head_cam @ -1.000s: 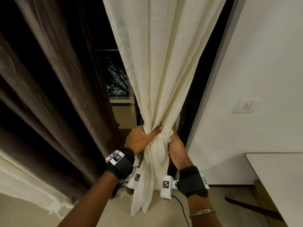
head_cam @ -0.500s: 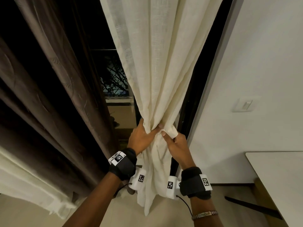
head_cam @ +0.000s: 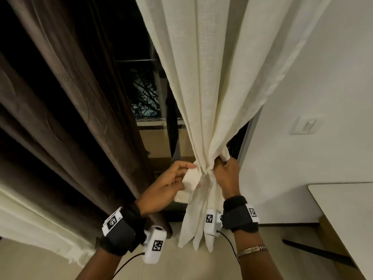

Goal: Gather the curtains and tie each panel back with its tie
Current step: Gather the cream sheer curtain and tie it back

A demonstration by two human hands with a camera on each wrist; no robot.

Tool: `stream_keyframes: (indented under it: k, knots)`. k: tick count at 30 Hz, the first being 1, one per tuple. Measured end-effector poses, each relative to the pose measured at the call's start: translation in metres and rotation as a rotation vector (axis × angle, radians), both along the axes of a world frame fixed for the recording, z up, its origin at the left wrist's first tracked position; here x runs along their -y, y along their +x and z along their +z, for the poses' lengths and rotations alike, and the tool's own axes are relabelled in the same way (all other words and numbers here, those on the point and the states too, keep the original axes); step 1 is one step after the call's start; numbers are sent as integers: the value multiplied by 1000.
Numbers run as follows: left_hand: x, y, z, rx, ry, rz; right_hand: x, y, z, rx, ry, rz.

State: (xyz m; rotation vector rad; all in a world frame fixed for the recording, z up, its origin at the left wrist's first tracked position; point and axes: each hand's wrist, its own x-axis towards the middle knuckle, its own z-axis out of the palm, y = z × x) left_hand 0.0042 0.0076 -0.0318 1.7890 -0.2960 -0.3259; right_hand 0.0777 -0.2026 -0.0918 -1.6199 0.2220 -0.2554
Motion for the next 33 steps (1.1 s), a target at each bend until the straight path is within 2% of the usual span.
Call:
stream_keyframes:
  k: [2,11,13,15,17,21,24,28,33]
  knots:
    - [-4,-2,3,31,-47,7,3,6,3,-3,12,0]
    - [17,7,14,418,196,-69,-7,8,2,-61,2,64]
    - [23,7,19,524,336,-54,-10,7,4,-63,-9,80]
    - [30,6,25,723,568,-7,-12,5,7,-40,-8,96]
    - [39,6,30,825,611,-58,-10,0,11,-27,4,114]
    - [52,24,29,580,431,-195,-7,-11,8,-1,69,214]
    - [54,40,20,563,465,-113,-8,-9,3,1,6,228]
    - [49,52,13,515,487,96,-6,-15,8,-43,-12,264]
    - [49,57,15,449,421,169,-4,-22,11,-113,162,355]
